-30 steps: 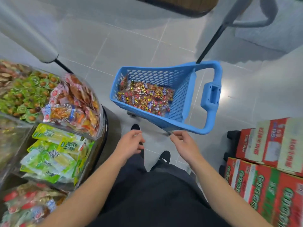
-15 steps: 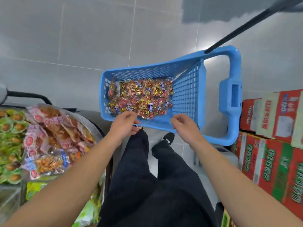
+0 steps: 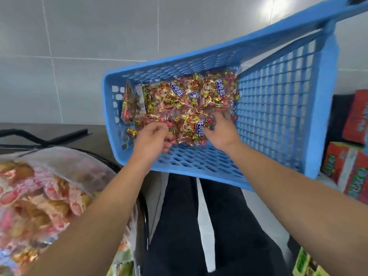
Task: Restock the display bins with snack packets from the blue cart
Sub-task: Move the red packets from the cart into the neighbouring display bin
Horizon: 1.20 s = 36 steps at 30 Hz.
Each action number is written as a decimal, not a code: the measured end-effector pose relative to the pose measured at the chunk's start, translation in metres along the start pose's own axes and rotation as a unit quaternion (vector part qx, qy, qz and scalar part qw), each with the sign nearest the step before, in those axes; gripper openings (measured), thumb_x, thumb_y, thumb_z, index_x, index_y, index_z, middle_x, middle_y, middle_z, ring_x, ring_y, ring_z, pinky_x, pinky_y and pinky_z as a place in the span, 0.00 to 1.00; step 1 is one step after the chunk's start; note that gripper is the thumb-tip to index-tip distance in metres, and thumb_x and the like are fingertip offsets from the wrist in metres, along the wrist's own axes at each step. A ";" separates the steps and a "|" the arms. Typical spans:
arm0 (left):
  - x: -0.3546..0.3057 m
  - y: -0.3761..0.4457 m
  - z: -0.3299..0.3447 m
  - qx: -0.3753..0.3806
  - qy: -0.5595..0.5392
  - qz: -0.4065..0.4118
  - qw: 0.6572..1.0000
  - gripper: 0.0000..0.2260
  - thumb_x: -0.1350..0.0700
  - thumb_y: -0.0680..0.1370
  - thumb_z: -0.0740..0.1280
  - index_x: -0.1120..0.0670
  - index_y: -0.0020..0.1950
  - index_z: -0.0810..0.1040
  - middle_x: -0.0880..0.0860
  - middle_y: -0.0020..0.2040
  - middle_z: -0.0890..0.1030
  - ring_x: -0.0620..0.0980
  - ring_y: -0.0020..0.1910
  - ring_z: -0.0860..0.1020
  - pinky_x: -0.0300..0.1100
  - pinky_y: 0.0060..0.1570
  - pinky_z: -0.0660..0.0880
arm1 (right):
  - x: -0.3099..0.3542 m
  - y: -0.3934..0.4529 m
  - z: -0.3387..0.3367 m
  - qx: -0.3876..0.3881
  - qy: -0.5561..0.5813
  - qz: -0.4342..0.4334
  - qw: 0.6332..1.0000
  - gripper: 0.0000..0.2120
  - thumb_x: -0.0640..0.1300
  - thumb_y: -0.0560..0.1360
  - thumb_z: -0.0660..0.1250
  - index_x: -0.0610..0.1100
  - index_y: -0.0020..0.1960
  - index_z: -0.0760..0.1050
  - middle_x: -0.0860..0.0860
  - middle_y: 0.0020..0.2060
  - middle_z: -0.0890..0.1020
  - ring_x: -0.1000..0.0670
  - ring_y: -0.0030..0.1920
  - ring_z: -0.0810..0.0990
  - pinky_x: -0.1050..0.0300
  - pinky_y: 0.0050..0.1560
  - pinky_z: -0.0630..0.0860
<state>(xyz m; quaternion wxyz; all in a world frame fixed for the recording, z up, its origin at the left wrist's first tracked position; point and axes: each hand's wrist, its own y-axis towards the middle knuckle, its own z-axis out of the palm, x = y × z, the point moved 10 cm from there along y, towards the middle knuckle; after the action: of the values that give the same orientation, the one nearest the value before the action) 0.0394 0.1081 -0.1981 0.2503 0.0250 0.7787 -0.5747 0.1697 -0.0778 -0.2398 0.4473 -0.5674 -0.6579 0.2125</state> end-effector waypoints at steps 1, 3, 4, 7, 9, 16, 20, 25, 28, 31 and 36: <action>0.002 0.006 0.003 0.004 0.003 0.001 1.000 0.04 0.51 0.84 0.63 0.43 0.52 0.76 0.52 0.48 0.84 0.46 0.37 0.82 0.43 0.40 0.83 | -0.001 0.008 0.005 0.002 -0.012 -0.005 1.000 0.24 0.49 0.77 0.69 0.42 0.69 0.69 0.42 0.67 0.68 0.42 0.59 0.75 0.51 0.58 0.74; 0.007 0.013 0.009 0.011 0.007 -0.002 1.000 0.05 0.52 0.84 0.63 0.43 0.51 0.76 0.53 0.47 0.84 0.46 0.36 0.82 0.46 0.42 0.82 | -0.002 0.017 0.009 -0.007 -0.016 -0.014 1.000 0.15 0.46 0.76 0.70 0.43 0.60 0.73 0.44 0.59 0.73 0.45 0.50 0.77 0.55 0.47 0.72; 0.008 0.015 0.012 0.012 0.007 -0.002 1.000 0.05 0.53 0.84 0.63 0.43 0.51 0.76 0.53 0.48 0.84 0.46 0.37 0.81 0.47 0.42 0.82 | -0.003 0.018 0.008 -0.016 -0.009 -0.018 1.000 0.10 0.45 0.76 0.70 0.44 0.54 0.73 0.45 0.53 0.76 0.46 0.47 0.76 0.56 0.44 0.69; 0.009 0.017 0.019 0.017 0.013 -0.013 1.000 0.04 0.54 0.84 0.64 0.46 0.55 0.77 0.54 0.50 0.83 0.49 0.40 0.81 0.49 0.46 0.82 | -0.005 0.017 0.002 -0.005 0.054 -0.023 0.998 0.05 0.41 0.77 0.69 0.46 0.48 0.72 0.51 0.40 0.77 0.48 0.43 0.77 0.57 0.42 0.70; 0.007 0.016 0.022 0.022 0.026 -0.012 0.999 0.08 0.53 0.83 0.65 0.50 0.62 0.77 0.53 0.51 0.83 0.50 0.43 0.83 0.51 0.49 0.83 | -0.004 0.011 -0.009 0.009 0.125 -0.026 0.992 0.05 0.40 0.77 0.69 0.46 0.47 0.73 0.54 0.37 0.77 0.53 0.39 0.76 0.63 0.39 0.70; -0.048 0.011 0.042 0.077 0.162 0.143 0.973 0.21 0.46 0.75 0.74 0.42 0.67 0.74 0.41 0.59 0.79 0.39 0.52 0.79 0.40 0.50 0.78 | 0.020 -0.001 -0.050 0.122 0.178 -0.082 0.973 0.04 0.43 0.76 0.71 0.51 0.45 0.81 0.55 0.39 0.83 0.57 0.40 0.80 0.64 0.42 0.76; -0.056 0.017 0.063 0.164 0.253 0.131 0.945 0.17 0.47 0.73 0.76 0.46 0.60 0.80 0.45 0.53 0.82 0.42 0.52 0.79 0.42 0.53 0.77 | 0.041 0.005 -0.042 0.152 0.179 -0.107 0.966 0.03 0.44 0.76 0.71 0.52 0.46 0.82 0.60 0.38 0.83 0.66 0.38 0.79 0.72 0.42 0.73; -0.052 0.030 0.058 0.163 0.301 0.130 0.931 0.13 0.46 0.76 0.73 0.49 0.58 0.82 0.43 0.50 0.82 0.47 0.47 0.79 0.43 0.46 0.72 | 0.025 0.029 -0.041 0.139 0.236 -0.058 0.960 0.08 0.44 0.76 0.72 0.55 0.53 0.80 0.59 0.46 0.84 0.59 0.48 0.82 0.61 0.53 0.77; -0.042 0.038 0.028 0.073 0.193 0.090 0.974 0.11 0.45 0.75 0.74 0.47 0.55 0.82 0.43 0.51 0.83 0.48 0.39 0.78 0.50 0.48 0.79 | -0.030 0.053 -0.074 -0.085 0.253 0.091 0.960 0.15 0.45 0.73 0.71 0.49 0.59 0.73 0.55 0.47 0.79 0.56 0.47 0.79 0.62 0.41 0.74; -0.028 0.038 0.006 0.011 0.111 0.048 0.993 0.20 0.46 0.77 0.73 0.55 0.64 0.79 0.52 0.60 0.81 0.52 0.47 0.84 0.57 0.52 0.82 | -0.051 0.067 -0.065 -0.128 0.212 0.166 0.954 0.23 0.52 0.74 0.70 0.43 0.62 0.66 0.52 0.51 0.77 0.48 0.55 0.79 0.57 0.47 0.75; -0.019 0.037 -0.002 0.005 0.016 0.016 1.000 0.16 0.50 0.81 0.68 0.51 0.67 0.73 0.52 0.58 0.79 0.50 0.51 0.83 0.46 0.44 0.84 | -0.053 0.082 -0.051 -0.132 0.191 0.197 0.953 0.27 0.54 0.73 0.73 0.41 0.65 0.72 0.47 0.58 0.81 0.46 0.56 0.80 0.56 0.53 0.78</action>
<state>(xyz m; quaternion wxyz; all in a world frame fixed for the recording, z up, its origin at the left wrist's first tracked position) 0.0675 0.1271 -0.2221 0.2472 0.0479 0.7793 -0.5738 0.2556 -0.1176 -0.2972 0.4352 -0.7696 -0.4574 0.0951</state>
